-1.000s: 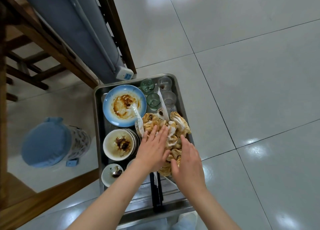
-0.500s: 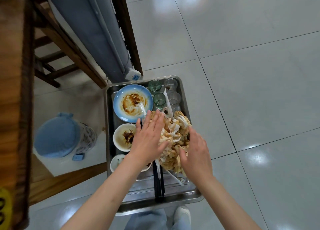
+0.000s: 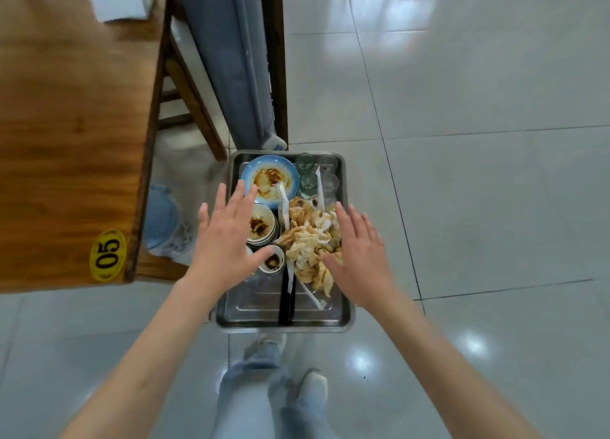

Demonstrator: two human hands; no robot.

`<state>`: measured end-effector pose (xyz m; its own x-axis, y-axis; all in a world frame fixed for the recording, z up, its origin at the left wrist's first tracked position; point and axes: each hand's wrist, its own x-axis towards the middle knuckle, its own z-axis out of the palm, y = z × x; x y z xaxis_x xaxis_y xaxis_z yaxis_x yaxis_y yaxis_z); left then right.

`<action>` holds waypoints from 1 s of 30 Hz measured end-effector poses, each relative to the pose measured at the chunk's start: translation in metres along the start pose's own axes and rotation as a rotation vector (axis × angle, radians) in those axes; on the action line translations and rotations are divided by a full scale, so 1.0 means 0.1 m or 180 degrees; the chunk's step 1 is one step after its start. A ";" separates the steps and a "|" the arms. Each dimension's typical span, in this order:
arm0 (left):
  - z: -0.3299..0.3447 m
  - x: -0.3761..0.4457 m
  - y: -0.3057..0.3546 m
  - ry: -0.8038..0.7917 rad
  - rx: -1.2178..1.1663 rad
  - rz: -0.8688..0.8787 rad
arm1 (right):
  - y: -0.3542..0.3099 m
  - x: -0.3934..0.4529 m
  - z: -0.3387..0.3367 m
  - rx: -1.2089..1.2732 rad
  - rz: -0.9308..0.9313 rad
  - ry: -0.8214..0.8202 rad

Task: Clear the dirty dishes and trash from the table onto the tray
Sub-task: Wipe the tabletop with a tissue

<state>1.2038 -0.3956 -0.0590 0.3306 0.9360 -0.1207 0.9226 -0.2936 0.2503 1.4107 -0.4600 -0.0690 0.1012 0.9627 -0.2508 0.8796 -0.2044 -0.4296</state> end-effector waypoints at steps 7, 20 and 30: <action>-0.91 -0.83 0.03 0.0580 -0.0301 -0.0394 | -0.55 -0.50 -0.61 -0.0170 -0.0599 -0.0105; -1.92 -2.00 -0.59 0.1165 -0.0512 -0.1313 | -1.85 -0.72 -0.82 -0.0235 -0.1592 -0.0279; -2.38 -2.16 -2.09 0.1150 -0.0482 -0.1587 | -3.22 -0.32 -0.24 -0.0298 -0.1580 -0.0234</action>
<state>0.8922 -0.4900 0.1436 -0.2439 0.9674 0.0675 0.9014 0.2005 0.3838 1.1355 -0.4211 0.0987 -0.3695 0.9241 -0.0980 0.8515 0.2945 -0.4338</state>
